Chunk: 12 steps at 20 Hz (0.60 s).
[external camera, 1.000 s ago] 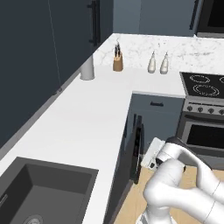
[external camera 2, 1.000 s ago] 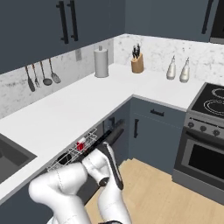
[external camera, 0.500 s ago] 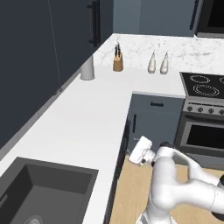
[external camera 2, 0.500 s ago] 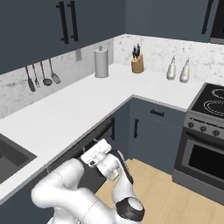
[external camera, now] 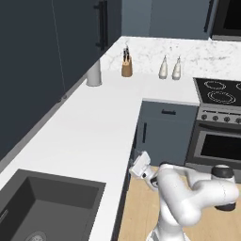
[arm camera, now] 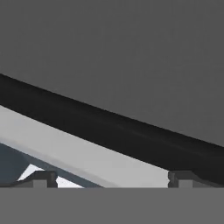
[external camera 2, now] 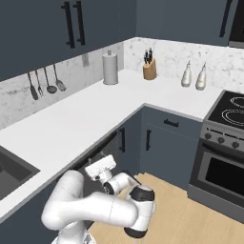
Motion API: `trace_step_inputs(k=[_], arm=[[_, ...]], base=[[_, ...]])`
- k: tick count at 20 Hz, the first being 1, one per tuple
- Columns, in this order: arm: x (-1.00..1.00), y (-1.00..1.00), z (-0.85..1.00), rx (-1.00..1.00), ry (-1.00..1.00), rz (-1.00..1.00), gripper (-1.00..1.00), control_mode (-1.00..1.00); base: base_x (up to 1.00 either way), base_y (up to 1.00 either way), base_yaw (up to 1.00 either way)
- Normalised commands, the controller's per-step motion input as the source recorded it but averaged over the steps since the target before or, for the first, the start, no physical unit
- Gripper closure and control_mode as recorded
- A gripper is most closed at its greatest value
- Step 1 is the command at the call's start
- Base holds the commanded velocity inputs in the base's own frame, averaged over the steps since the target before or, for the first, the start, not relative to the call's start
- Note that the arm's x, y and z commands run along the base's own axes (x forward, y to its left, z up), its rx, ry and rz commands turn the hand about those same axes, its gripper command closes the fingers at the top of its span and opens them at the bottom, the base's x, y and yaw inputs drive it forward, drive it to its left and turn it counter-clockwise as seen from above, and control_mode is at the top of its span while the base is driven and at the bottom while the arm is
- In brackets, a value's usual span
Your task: Pick up the cup and bowl from the counter, place them in the dishwasher, and close the dishwasher door.
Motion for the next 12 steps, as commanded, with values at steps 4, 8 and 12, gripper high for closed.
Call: trace_step_inputs(k=[4,8,12], arm=[[0.29,0.57,-0.20,0.37,0.00,-0.02,-1.00,-1.00],[0.17,0.57,0.08,0.08,0.01,0.00,-1.00,-1.00],[0.02,0.40,0.10,-0.07,0.08,-0.12,-1.00,-1.00]], base=[[0.00,0.00,0.00],[0.00,0.00,0.00],[0.00,0.00,0.00]])
